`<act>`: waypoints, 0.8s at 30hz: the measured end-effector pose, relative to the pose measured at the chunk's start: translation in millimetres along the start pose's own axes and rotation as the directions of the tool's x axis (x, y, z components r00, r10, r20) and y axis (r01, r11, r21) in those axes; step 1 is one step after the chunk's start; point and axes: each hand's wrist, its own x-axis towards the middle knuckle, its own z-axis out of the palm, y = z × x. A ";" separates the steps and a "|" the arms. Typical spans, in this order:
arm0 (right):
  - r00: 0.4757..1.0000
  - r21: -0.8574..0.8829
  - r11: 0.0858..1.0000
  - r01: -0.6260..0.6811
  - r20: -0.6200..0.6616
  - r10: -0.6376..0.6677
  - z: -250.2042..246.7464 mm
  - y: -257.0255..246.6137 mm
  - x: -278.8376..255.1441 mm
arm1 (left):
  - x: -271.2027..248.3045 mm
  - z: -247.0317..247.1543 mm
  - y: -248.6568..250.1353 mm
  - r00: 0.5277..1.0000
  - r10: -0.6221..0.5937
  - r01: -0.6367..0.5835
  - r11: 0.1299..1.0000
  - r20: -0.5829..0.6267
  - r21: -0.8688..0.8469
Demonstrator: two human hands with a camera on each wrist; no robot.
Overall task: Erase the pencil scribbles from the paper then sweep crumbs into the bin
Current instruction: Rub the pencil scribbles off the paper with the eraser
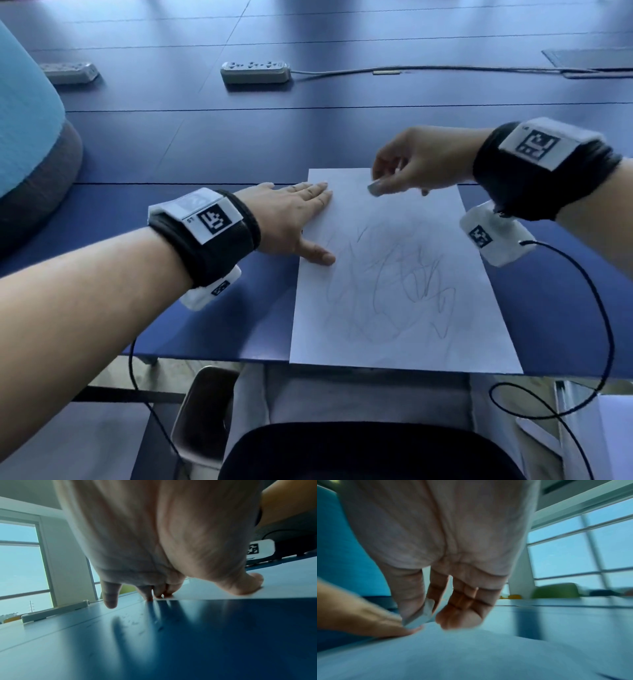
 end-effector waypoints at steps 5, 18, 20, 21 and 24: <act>0.967 -0.309 0.923 0.228 -0.036 -0.251 33.2 -48.2 18.3 | 5.6 9.2 -7.3 0.999 0.032 -0.032 0.999 -0.042 -0.010; 0.961 -0.235 0.936 0.260 -0.034 -0.275 38.2 -52.5 23.6 | 7.3 9.6 -9.0 0.998 0.051 -0.053 0.997 -0.037 -0.050; 0.955 -0.193 0.935 0.297 0.066 -0.289 45.0 -57.9 14.6 | 8.1 9.6 -9.8 0.997 0.063 -0.064 0.996 -0.035 -0.058; 0.952 -0.162 0.940 0.301 0.107 -0.286 45.3 -59.1 11.5 | 8.6 10.2 -10.8 0.998 0.059 -0.061 0.996 -0.030 -0.058; 0.970 -0.181 0.954 0.241 0.046 -0.237 34.0 -51.0 18.5 | 9.4 10.9 -10.5 0.999 0.040 -0.040 0.998 -0.019 -0.049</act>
